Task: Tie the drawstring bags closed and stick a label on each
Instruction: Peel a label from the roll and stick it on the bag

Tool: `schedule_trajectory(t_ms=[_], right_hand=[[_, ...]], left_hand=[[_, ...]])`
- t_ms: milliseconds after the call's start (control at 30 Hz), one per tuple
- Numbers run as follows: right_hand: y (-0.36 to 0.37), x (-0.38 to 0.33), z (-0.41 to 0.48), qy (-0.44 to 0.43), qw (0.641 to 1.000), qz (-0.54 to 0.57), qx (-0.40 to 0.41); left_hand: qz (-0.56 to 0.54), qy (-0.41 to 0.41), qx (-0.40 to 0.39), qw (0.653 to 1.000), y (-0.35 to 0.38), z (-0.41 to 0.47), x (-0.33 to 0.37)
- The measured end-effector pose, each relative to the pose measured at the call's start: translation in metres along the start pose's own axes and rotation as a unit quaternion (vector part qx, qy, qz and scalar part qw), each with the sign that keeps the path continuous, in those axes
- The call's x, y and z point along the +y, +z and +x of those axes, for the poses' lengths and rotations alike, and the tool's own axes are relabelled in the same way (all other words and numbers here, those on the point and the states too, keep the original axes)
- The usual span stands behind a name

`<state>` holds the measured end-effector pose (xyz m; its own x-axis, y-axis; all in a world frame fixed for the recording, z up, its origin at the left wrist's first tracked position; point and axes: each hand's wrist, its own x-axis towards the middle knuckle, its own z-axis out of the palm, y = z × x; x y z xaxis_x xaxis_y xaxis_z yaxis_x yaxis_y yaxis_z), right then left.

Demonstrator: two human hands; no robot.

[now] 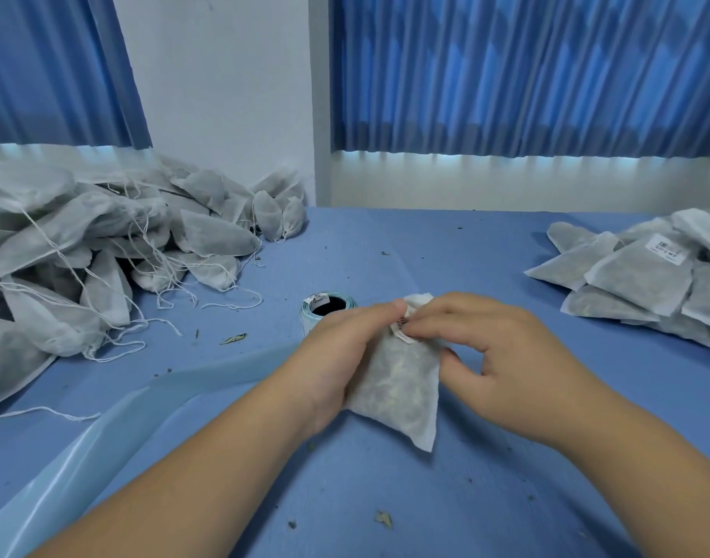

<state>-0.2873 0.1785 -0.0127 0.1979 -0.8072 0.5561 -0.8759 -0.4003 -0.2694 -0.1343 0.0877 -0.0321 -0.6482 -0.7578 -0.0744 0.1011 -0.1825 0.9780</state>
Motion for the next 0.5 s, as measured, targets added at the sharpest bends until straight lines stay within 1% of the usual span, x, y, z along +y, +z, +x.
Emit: schedule_trajectory(t_ms=[67, 133, 233, 300, 367, 400, 433, 500], right_hand=[[0.000, -0.002, -0.001, 0.010, 1.000, 0.009, 0.001], [0.002, -0.004, 0.000, 0.041, 0.998, 0.037, 0.011], [0.009, -0.011, 0.003, 0.133, 0.984, 0.106, 0.054], [0.014, -0.013, 0.004, 0.196, 0.970, 0.108, 0.098], [0.016, -0.012, 0.005, 0.269, 0.947, 0.127, 0.120], [0.016, -0.012, 0.006, 0.307, 0.931, 0.159, 0.120], [0.015, -0.011, 0.006, 0.343, 0.912, 0.198, 0.108], [0.013, -0.010, 0.007, 0.388, 0.878, 0.271, 0.068]], left_hand=[[0.019, 0.034, 0.039, 0.998, 0.001, -0.001, -0.002], [0.043, 0.065, 0.059, 0.995, 0.003, -0.002, -0.003], [0.104, 0.115, 0.094, 0.983, 0.008, -0.002, -0.004], [0.130, 0.150, 0.103, 0.975, 0.012, -0.003, -0.005], [0.136, 0.176, 0.100, 0.970, 0.012, -0.004, -0.004], [0.133, 0.183, 0.098, 0.969, 0.012, -0.004, -0.005], [0.126, 0.187, 0.096, 0.969, 0.011, -0.004, -0.005], [0.106, 0.183, 0.089, 0.973, 0.012, -0.003, -0.007]])
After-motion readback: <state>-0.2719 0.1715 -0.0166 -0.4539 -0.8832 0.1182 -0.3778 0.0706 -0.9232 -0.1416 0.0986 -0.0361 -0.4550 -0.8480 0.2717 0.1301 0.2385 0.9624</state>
